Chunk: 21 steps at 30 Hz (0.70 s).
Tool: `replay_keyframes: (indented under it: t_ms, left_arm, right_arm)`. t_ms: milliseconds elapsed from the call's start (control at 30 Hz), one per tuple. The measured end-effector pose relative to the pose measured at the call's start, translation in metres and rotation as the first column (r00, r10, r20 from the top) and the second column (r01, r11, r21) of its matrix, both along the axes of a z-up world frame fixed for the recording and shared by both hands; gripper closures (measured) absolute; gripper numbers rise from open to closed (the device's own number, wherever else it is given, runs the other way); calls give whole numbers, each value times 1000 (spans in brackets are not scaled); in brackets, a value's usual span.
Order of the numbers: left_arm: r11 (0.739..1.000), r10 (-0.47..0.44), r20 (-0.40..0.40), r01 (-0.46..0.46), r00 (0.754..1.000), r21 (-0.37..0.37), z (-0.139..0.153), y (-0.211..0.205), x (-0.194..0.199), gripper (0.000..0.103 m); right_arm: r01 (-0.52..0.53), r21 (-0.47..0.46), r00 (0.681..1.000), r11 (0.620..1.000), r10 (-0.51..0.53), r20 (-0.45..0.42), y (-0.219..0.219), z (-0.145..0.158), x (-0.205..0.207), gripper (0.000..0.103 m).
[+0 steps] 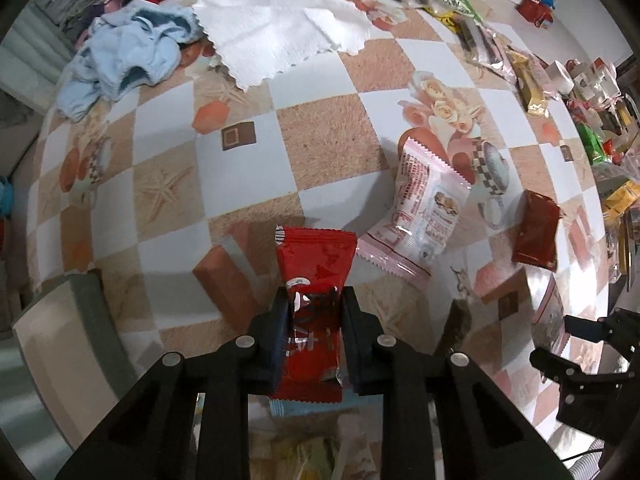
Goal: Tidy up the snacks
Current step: 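Close the left tool on the red bar while the right tool grasps the pink packet, then carry both packets over the white tray and open both tools to drop them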
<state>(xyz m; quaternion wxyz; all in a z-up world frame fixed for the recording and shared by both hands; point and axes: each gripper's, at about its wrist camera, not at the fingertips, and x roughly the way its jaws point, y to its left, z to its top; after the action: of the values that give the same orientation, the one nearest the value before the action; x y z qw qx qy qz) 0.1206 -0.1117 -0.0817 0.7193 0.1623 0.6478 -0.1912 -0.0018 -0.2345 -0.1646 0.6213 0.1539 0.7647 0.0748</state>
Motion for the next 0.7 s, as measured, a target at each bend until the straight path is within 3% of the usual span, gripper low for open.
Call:
replay_keyframes:
  t_ms: [233, 500, 700]
  left_arm:
    - [998, 68, 7, -68, 998, -18, 36, 10, -25, 76]
    - [986, 166, 25, -165, 986, -24, 68, 37, -63, 76]
    - [960, 280, 47, -279, 959, -26, 88, 71, -91, 76]
  right_arm:
    - [74, 61, 997, 995, -73, -15, -16, 21, -25, 48]
    - [28, 111, 999, 993, -30, 20, -16, 55, -39, 47]
    - [-45, 140, 997, 989, 36, 61, -3, 80, -28, 47]
